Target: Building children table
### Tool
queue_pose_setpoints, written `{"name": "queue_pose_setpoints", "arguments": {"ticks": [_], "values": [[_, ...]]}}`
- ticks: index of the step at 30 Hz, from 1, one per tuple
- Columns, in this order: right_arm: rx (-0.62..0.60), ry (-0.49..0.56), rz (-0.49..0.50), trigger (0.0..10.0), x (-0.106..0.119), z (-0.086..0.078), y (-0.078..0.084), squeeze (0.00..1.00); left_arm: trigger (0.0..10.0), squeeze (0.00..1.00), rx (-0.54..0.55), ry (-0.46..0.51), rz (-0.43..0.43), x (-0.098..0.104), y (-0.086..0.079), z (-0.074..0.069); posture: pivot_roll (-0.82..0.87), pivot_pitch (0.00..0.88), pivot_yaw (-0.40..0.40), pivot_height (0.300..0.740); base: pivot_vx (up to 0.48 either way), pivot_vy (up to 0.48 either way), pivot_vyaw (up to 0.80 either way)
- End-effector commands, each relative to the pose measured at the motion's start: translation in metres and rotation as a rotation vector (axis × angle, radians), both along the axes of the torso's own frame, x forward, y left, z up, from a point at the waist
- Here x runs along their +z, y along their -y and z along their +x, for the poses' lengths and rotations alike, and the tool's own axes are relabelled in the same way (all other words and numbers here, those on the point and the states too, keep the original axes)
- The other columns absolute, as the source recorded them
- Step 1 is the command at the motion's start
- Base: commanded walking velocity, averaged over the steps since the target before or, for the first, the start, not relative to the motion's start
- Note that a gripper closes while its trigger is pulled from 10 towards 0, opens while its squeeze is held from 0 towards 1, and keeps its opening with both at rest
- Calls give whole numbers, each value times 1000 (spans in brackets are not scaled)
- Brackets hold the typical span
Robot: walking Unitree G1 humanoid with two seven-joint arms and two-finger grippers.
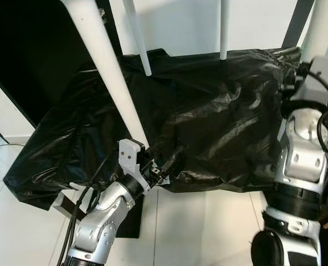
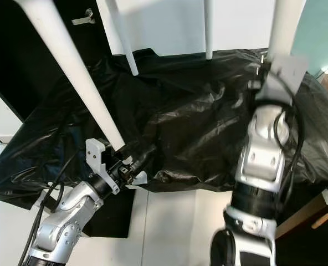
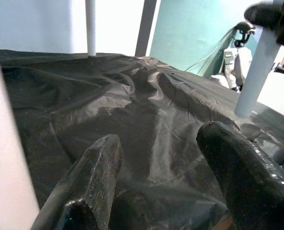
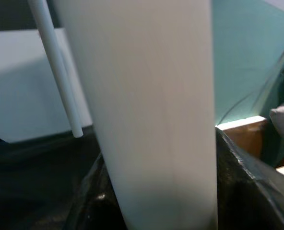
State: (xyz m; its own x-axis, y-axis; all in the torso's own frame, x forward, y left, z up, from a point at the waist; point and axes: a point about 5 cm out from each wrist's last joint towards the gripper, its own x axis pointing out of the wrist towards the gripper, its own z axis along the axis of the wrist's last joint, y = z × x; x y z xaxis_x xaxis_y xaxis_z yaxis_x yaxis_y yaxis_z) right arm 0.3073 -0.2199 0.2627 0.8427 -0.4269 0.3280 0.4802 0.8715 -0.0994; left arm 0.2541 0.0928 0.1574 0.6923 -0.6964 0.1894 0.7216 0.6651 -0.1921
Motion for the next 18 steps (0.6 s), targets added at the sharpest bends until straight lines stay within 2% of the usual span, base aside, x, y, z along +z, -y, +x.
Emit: {"name": "queue_pose_setpoints", "arguments": {"ticks": [1, 5, 8, 12, 13, 14, 18], "values": [[31, 93, -24, 10000, 13, -3, -9, 0, 10000, 0, -42, 3, 0, 0, -2, -3, -113, 0, 72, 740, 0, 0, 0], [75, 93, -19, 10000, -13, -6, -9, 0, 10000, 0, -35, -1, 12, 0, -5, -4, -103, 0, 77, 740, 0, 0, 0], [111, 66, -14, 10000, -40, -2, -5, 0, 10000, 0, -31, -4, 21, 1, -7, -5, -87, 0, 78, 740, 0, 0, 0], [121, 41, -12, 10000, -54, 1, -2, 0, 10000, 0, -29, -7, 26, 1, -9, -6, -76, 0, 77, 740, 0, 0, 0], [135, 17, -5, 10000, -67, 4, -2, 55, 10000, 0, -21, -9, 30, 2, -10, -7, -62, 0, 68, 740, 0, 0, 0], [138, 16, -11, 10000, -70, 5, -3, 1000, 10000, 0, -19, -10, 31, 2, -11, -7, -59, 0, 66, 740, 0, 0, 0], [196, 109, 10, 10000, -66, -3, -9, 1000, 10000, 0, -6, -13, 39, 1, -14, -10, -46, 0, 55, 740, 0, 0, 0]]}}
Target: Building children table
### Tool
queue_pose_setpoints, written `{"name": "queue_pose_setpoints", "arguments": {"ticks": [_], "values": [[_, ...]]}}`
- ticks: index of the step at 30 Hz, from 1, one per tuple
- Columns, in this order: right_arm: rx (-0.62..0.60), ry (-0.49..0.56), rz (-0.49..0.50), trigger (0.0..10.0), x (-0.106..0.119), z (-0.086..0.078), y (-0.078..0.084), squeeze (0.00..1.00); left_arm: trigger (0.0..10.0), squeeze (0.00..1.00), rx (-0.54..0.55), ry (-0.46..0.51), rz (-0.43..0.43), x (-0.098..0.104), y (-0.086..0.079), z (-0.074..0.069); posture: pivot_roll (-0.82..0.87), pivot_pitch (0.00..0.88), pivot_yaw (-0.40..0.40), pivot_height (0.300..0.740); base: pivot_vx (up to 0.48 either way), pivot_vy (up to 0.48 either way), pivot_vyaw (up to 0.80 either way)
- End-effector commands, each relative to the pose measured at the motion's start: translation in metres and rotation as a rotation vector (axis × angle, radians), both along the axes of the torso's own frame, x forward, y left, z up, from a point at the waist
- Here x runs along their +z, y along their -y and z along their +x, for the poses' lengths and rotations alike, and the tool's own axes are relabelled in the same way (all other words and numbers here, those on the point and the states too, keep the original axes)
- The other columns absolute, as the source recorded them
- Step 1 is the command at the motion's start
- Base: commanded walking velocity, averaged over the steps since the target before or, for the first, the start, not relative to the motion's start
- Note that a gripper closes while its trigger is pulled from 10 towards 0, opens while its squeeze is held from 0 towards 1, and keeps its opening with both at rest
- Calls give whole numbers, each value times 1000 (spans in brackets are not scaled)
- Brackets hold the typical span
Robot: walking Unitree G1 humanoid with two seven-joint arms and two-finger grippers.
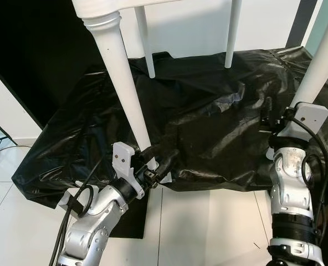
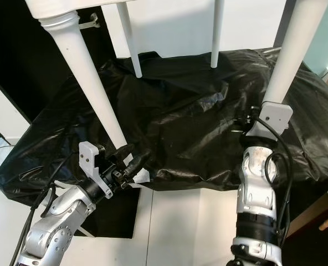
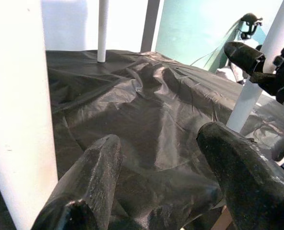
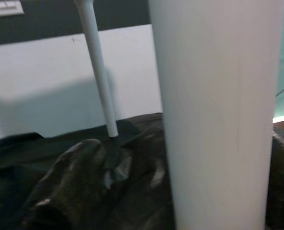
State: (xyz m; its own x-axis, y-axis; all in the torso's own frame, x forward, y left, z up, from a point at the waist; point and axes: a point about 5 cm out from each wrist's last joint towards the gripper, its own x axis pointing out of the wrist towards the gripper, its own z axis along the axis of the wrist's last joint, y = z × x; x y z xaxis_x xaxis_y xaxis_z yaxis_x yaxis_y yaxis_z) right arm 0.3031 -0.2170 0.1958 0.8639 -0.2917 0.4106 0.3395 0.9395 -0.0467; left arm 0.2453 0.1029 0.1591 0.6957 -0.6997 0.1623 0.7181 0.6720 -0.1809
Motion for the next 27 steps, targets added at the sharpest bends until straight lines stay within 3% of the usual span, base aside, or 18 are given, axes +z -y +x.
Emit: {"name": "queue_pose_setpoints", "arguments": {"ticks": [1, 5, 6, 9, 13, 14, 18, 22, 26, 27], "values": [[39, 20, 2, 10000, 1, -1, -7, 1000, 10000, 0, -7, -2, 12, -1, -4, -1, -45, 0, 54, 740, 0, 0, 0], [45, 37, 19, 10000, -9, -27, -12, 961, 10000, 0, 0, 0, 15, 0, -6, -2, -49, 0, 53, 740, 0, 0, 0], [11, 32, 20, 10000, -14, -38, -9, 0, 10000, 0, 2, 0, 21, 0, -6, -2, -51, 0, 53, 740, 0, 0, 0], [-39, 3, 14, 10000, -26, -57, -3, 0, 10000, 0, 5, 4, 34, -1, -7, -3, -51, 0, 54, 740, 0, 0, 0], [-18, -42, 0, 10000, -37, -74, -5, 0, 10000, 0, 22, 9, 54, -3, -11, -3, -53, 0, 54, 740, 0, 0, 0], [64, -105, -5, 10000, -53, -85, -13, 0, 10000, 0, 28, 10, 71, -6, -14, -4, -51, 0, 49, 740, 0, 0, 0], [158, -157, -54, 10000, -65, -91, -23, 0, 10000, 0, 37, 9, 91, -9, -17, -4, -46, 0, 44, 740, 0, 0, 0], [537, -325, 17, 10000, -97, -92, -56, 0, 10000, 0, 51, 3, 152, -21, -20, -9, -8, 0, 22, 740, 0, 0, 0], [766, -459, 12, 10000, -119, -94, -71, 0, 10000, 0, 78, -21, 226, -40, -26, -14, 16, 0, 2, 740, 0, 0, 0], [809, -501, 23, 10000, -127, -91, -70, 0, 10000, 0, 95, -63, 243, -53, -29, -18, 30, 0, -7, 740, 0, 0, 0]]}}
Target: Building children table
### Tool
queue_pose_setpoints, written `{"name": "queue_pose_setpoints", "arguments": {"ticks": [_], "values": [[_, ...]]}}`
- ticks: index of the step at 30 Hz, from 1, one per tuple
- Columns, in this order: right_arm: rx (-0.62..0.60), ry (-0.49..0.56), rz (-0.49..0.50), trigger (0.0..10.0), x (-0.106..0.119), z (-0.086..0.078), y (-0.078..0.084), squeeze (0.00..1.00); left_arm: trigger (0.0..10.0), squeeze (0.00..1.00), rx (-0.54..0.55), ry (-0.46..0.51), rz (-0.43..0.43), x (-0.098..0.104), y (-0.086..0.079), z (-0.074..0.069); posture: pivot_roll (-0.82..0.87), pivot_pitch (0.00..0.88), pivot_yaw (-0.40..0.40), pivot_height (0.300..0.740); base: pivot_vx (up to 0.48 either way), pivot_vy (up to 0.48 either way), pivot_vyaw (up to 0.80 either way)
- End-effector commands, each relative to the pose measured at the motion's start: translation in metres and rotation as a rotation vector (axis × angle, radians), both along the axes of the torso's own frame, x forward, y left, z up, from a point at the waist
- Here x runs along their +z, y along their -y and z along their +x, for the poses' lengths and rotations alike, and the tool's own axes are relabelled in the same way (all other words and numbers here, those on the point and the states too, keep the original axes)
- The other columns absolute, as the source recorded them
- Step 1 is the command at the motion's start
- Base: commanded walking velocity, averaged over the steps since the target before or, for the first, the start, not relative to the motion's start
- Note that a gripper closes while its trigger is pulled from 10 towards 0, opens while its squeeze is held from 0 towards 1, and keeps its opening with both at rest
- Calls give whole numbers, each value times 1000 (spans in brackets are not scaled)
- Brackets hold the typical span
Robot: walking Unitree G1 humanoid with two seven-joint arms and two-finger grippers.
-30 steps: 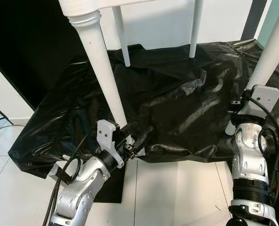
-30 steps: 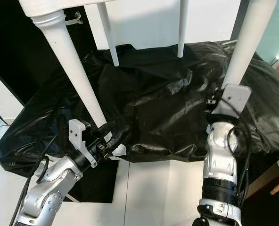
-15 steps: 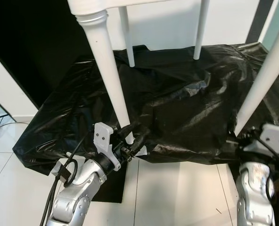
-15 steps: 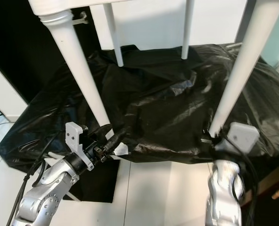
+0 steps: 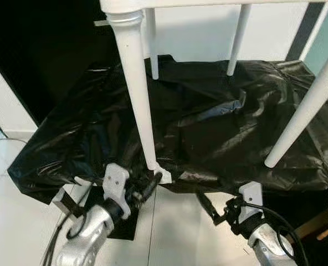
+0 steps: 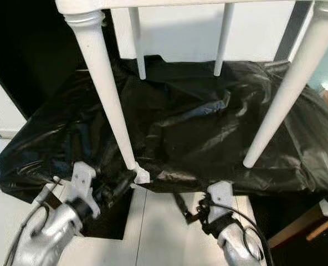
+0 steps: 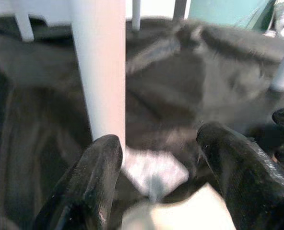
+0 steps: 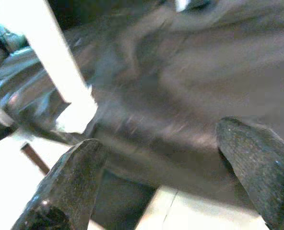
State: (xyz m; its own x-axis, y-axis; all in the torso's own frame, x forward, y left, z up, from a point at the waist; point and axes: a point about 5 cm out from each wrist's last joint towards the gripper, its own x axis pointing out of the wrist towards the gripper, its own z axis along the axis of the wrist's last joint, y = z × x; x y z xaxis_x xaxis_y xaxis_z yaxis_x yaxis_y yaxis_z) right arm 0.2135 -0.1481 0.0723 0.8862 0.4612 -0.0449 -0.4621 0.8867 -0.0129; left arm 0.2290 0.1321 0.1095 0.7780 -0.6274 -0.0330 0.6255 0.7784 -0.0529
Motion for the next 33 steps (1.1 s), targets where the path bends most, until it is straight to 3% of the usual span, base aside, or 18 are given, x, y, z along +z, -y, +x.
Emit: {"name": "queue_pose_setpoints", "arguments": {"ticks": [1, 4, 9, 10, 14, 16, 17, 19, 27, 29, 33], "values": [[39, -69, 22, 10000, -11, 1, 0, 0, 10000, 0, -4, -40, 34, -15, -2, -5, 34, 0, -12, 740, 0, 0, 0], [85, -143, 38, 10000, -24, 1, 1, 0, 10000, 0, 54, -104, 67, -37, -11, -9, 38, 0, -14, 740, 0, 0, 0], [25, -302, 6, 10000, -66, 0, 10, 0, 10000, 0, 208, -283, 192, -94, -29, -12, 25, 0, -3, 740, 0, 0, 0], [-18, -378, -5, 10000, -84, -4, 16, 0, 10000, 0, 262, -343, 246, -113, -34, -12, 19, 0, 5, 740, 0, 0, 0], [-87, -450, -28, 10000, -102, -8, 25, 0, 10000, 0, 322, -408, 299, -133, -38, -11, 22, 0, 10, 740, 0, 0, 0], [-164, -511, -33, 10000, -114, -10, 30, 0, 10000, 0, 390, -473, 320, -146, -44, -11, 6, 0, 24, 740, 0, 0, 0], [-276, -593, -68, 10000, -127, -15, 38, 0, 10000, 0, 421, -526, 361, -157, -45, -12, 3, 0, 30, 740, 0, 0, 0], [-337, -654, -122, 10000, -137, -20, 43, 0, 10000, 0, 435, -595, 401, -168, -46, -18, -8, 0, 36, 740, 0, 0, 0], [-404, -775, -259, 10000, -157, -47, 46, 0, 10000, 0, 417, -771, 449, -191, -40, -44, -12, 0, 37, 740, 0, 0, 0], [-396, -797, -232, 10000, -159, -51, 41, 0, 10000, 0, 451, -797, 431, -193, -41, -47, -18, 0, 47, 740, 0, 0, 0], [-382, -801, -282, 10000, -161, -51, 40, 0, 10000, 0, 459, -815, 440, -196, -42, -52, -14, 0, 36, 740, 0, 0, 0]]}}
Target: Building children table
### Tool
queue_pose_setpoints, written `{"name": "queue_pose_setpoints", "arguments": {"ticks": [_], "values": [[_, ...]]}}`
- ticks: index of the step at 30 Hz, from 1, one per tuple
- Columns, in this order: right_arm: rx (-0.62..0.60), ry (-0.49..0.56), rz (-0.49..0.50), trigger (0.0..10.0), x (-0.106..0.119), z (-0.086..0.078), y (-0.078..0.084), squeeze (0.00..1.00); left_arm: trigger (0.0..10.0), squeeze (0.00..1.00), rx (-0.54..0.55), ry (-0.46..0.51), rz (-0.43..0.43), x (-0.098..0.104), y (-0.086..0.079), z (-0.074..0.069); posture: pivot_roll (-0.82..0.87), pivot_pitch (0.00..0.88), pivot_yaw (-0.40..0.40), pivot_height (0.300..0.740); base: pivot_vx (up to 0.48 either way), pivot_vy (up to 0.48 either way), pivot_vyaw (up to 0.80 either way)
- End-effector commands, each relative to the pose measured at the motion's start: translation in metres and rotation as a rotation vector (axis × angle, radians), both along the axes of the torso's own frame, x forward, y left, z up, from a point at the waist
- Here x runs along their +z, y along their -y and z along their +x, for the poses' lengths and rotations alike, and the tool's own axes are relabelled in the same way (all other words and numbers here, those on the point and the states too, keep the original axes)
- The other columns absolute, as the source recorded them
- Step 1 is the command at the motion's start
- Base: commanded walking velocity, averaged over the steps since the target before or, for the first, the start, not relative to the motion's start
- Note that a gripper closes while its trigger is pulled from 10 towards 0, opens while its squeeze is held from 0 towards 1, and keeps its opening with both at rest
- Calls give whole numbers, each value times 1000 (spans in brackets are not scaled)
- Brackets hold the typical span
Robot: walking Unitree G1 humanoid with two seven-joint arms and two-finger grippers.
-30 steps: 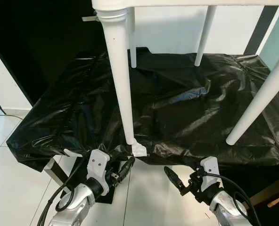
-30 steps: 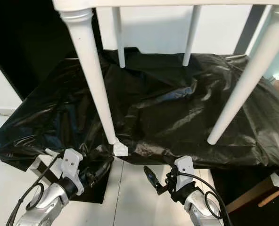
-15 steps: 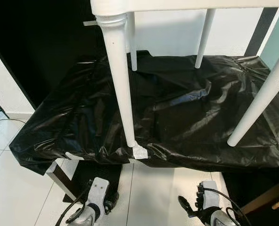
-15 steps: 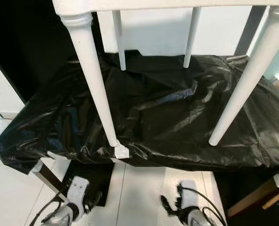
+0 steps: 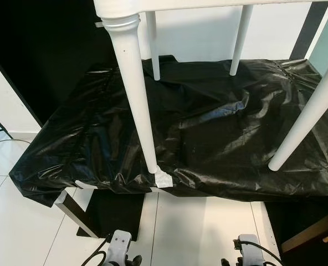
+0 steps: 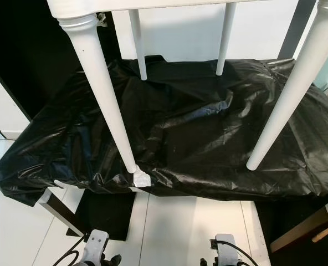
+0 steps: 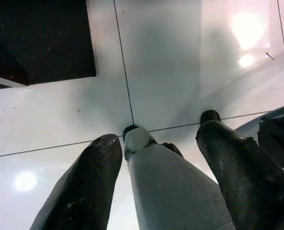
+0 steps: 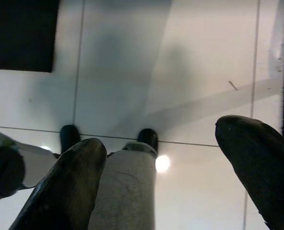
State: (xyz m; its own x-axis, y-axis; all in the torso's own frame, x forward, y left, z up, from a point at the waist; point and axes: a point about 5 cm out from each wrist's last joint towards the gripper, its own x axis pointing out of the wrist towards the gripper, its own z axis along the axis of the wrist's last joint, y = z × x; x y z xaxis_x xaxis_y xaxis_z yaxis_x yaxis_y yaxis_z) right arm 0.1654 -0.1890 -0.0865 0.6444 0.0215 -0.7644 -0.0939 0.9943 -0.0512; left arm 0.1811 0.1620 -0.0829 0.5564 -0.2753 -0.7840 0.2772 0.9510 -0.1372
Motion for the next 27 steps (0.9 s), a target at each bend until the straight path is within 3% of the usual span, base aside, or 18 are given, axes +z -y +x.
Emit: {"name": "queue_pose_setpoints", "arguments": {"ticks": [1, 10, 20, 27], "values": [[23, -17, -11, 10000, -2, -3, -2, 0, 10000, 0, 119, -5, 161, -5, -12, -6, -10, 0, 33, 740, 0, 0, 0], [44, -32, -9, 10000, -3, -4, -7, 0, 10000, 0, 125, -24, 141, -6, -12, -9, 2, 0, 30, 740, 0, 0, 0], [14, -42, 7, 10000, -5, -7, -8, 0, 10000, 0, 115, -10, 137, -4, -12, -5, -3, 0, 38, 740, 0, 411, 0], [8, -50, 16, 10000, -6, -8, -9, 0, 10000, 0, 70, 8, 171, -3, -12, -2, -4, 0, 33, 740, 0, 0, 0]]}}
